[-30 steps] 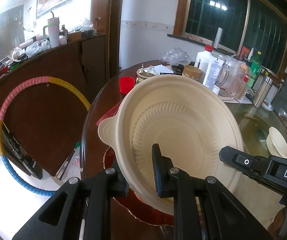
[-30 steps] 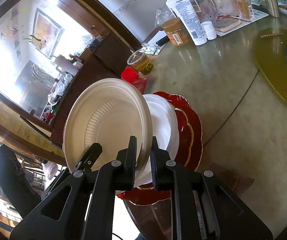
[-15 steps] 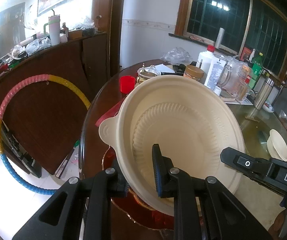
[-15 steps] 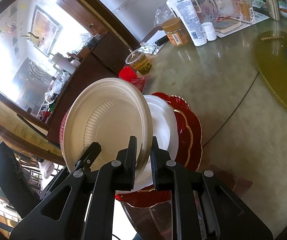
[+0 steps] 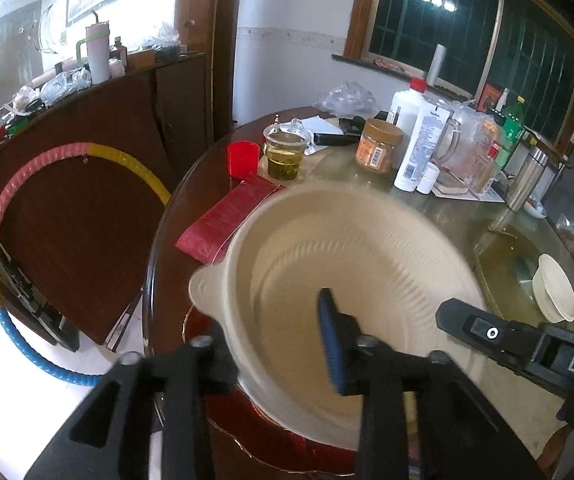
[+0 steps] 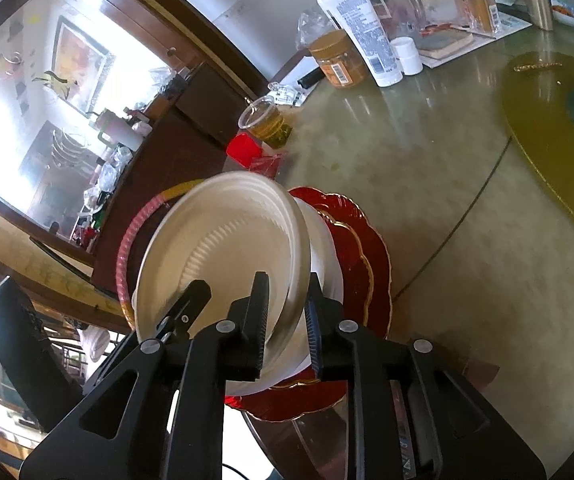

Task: Organize plates and bowls
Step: 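Lower the cream handled bowl with both grippers onto the stacked white plate, then open both grippers and lift them off the cream bowl's rim, then move both grippers to the white strainer bowl on the gold mat, then grasp the rim of the white strainer bowl with both grippers, then lift the white strainer bowl and carry it to the red plate stack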

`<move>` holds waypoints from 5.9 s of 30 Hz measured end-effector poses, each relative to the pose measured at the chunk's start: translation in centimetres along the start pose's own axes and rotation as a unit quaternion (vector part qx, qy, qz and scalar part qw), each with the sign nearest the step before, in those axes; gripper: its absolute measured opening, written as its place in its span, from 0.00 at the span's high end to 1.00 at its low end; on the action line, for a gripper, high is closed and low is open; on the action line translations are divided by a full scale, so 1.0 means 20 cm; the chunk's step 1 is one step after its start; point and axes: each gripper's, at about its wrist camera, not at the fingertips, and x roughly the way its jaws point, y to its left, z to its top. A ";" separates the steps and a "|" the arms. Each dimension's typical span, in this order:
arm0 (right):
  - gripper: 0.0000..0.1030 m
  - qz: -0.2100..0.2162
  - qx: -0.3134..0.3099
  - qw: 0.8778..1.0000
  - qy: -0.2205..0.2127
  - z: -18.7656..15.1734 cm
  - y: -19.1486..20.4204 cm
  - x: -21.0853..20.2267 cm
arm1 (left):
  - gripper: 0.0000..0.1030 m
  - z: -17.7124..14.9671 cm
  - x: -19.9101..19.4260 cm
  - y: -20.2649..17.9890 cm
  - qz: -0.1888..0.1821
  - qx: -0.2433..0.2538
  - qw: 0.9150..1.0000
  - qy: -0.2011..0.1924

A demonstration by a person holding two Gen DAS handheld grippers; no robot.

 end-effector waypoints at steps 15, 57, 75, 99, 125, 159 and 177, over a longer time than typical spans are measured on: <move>0.38 0.007 0.023 0.998 -0.050 0.03 -0.05 -0.17 | 0.22 0.05 -0.22 0.01 0.006 -0.029 0.996 -0.085; 0.17 -0.080 0.296 0.944 -0.122 0.14 -1.49 -1.07 | 0.01 -0.05 0.31 -1.47 -0.169 0.117 0.976 0.072; 0.32 -0.082 0.342 0.923 -0.157 0.27 -1.72 -0.97 | 0.06 -0.07 0.58 -1.77 -0.162 0.125 0.975 0.089; 0.92 -0.108 0.290 0.938 -0.158 0.16 -1.53 -0.95 | 0.78 -0.19 0.47 -1.73 -0.132 0.210 0.966 0.068; 0.92 -0.115 0.263 0.939 -0.187 -0.16 -1.28 -1.06 | 0.78 -0.33 0.21 -1.50 -0.161 0.221 0.961 0.043; 0.92 -0.094 0.197 0.959 -0.181 -0.22 -0.97 -0.98 | 0.78 -0.31 0.07 -1.13 -0.158 0.178 0.971 0.016; 0.92 -0.081 0.155 0.969 -0.176 -0.14 -0.80 -0.93 | 0.78 -0.22 -0.03 -0.96 -0.149 0.156 0.976 -0.013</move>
